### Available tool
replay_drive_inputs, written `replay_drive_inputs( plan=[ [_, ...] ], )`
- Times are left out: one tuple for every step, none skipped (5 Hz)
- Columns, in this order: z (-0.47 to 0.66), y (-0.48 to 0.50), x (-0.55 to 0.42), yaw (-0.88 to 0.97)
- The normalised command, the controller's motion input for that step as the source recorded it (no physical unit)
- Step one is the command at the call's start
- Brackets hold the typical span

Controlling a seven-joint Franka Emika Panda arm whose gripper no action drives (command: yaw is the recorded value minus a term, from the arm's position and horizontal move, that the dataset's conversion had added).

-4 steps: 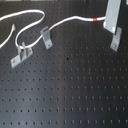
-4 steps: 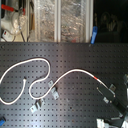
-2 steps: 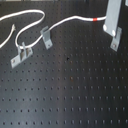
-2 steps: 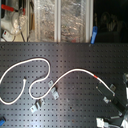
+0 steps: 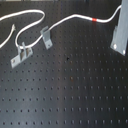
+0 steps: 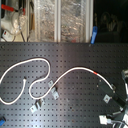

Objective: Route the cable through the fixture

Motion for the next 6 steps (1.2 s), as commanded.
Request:
replay_drive_inputs(
  plan=[
    [0.43,-0.397,-0.206,-0.11],
    [0.23,-0.286,-0.179,-0.01],
    [0.0,-0.015,-0.009,0.0],
    [0.22,-0.409,-0.281,0.0],
    [0.13,-0.165,-0.339,0.32],
    [0.0,-0.01,-0.013,0.0]
  ],
)
